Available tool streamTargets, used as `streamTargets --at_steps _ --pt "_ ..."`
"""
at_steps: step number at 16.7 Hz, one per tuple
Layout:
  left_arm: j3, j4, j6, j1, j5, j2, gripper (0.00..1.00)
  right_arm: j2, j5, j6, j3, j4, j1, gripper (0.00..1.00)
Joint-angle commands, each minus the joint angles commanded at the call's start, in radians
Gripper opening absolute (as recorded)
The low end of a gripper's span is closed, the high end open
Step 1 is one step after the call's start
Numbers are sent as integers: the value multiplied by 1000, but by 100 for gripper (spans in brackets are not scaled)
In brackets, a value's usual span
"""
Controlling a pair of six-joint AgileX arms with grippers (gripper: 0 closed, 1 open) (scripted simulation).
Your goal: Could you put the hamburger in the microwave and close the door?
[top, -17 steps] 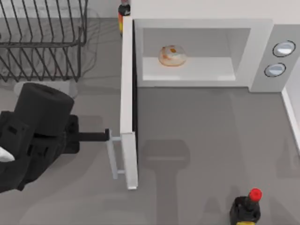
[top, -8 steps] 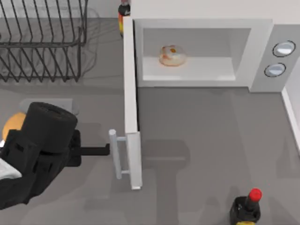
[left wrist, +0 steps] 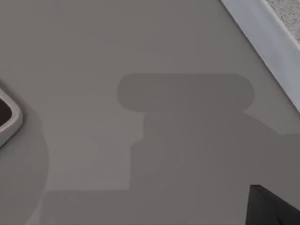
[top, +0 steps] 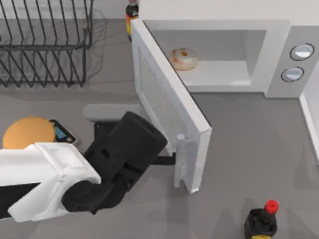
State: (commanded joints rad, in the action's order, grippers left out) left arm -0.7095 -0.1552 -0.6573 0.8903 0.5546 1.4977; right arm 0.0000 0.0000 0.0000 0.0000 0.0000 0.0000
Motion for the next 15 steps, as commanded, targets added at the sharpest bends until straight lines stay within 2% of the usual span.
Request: streamTargets --at_steps 2,8,15 --pt "-31 -9 -32 32 24 32 0 0 0 0 0 0 0 100" --pt "-46 -18 -43 41 27 46 0 0 0 0 0 0 0 100" --pt "-350 -147 -186 181 99 293 0 0 0 0 0 0 0 100"
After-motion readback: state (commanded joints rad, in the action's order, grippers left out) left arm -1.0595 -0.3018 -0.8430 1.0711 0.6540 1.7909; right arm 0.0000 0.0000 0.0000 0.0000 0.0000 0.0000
